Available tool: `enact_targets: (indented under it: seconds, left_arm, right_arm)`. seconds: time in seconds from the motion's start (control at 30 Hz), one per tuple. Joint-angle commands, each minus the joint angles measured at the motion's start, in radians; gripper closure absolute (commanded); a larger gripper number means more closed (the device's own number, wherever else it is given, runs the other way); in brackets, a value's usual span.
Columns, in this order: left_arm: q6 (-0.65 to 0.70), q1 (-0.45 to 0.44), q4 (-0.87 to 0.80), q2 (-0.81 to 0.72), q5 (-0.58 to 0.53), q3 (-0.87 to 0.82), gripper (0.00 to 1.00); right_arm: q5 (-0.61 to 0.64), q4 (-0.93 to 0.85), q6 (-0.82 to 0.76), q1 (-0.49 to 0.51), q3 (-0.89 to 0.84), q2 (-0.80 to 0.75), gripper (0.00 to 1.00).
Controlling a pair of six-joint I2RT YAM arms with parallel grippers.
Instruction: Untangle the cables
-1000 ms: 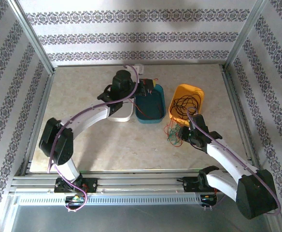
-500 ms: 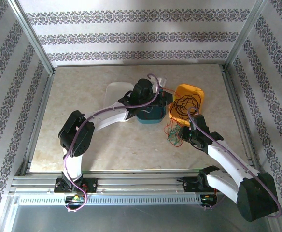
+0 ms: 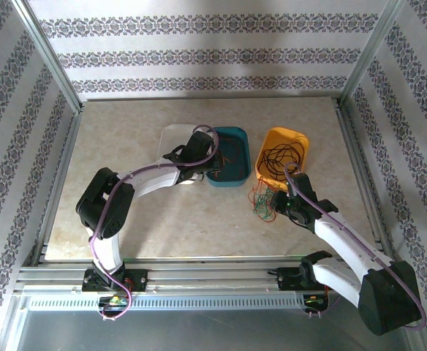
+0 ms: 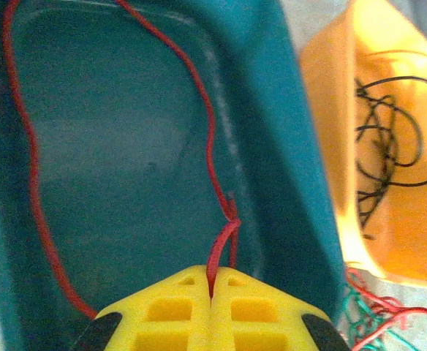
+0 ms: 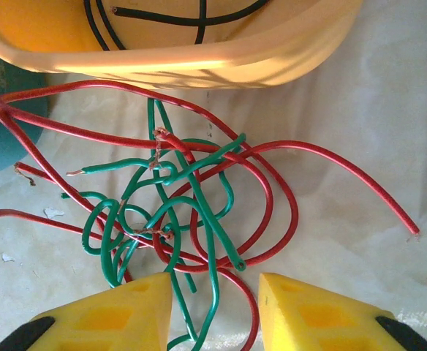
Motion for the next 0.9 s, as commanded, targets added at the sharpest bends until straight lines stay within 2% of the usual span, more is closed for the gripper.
enact_targets:
  seconds: [0.0, 0.17, 0.23, 0.4, 0.43, 0.53, 0.6, 0.73, 0.87]
  left_arm:
    - [0.063, -0.001, -0.135, 0.002, -0.056, 0.069, 1.00]
    - [0.086, -0.001, -0.139, 0.075, -0.026, 0.154, 0.98]
    - [0.109, -0.002, -0.133, 0.097, -0.032, 0.188, 0.87]
    - [0.207, -0.011, -0.173, 0.135, -0.077, 0.298, 0.38]
    - [0.233, -0.016, -0.185, 0.134, -0.089, 0.314, 0.33]
    - [0.359, -0.050, -0.180, 0.101, -0.089, 0.325, 0.26]
    - [0.468, -0.079, -0.175, 0.070, -0.052, 0.308, 0.22]
    - [0.609, -0.117, -0.162, 0.010, 0.208, 0.233, 0.22]
    - [0.645, -0.157, -0.216, 0.039, 0.353, 0.243, 0.24]
  right_arm:
    - [0.001, -0.011, -0.011, -0.005, 0.008, 0.012, 0.64]
    - [0.013, -0.015, -0.007, 0.008, 0.012, 0.009, 0.64]
    - [0.016, -0.023, -0.008, 0.012, 0.015, 0.000, 0.64]
    - [0.002, -0.024, -0.022, 0.014, 0.023, -0.038, 0.63]
    - [0.000, -0.023, -0.022, 0.014, 0.027, -0.049, 0.63]
    - [0.014, -0.026, -0.012, 0.013, 0.033, -0.074, 0.62]
    - [0.022, -0.024, -0.002, 0.008, 0.033, -0.085, 0.62]
    - [0.043, -0.032, 0.027, -0.009, 0.046, -0.087, 0.62]
    - [0.036, -0.049, 0.050, -0.050, 0.069, -0.063, 0.62]
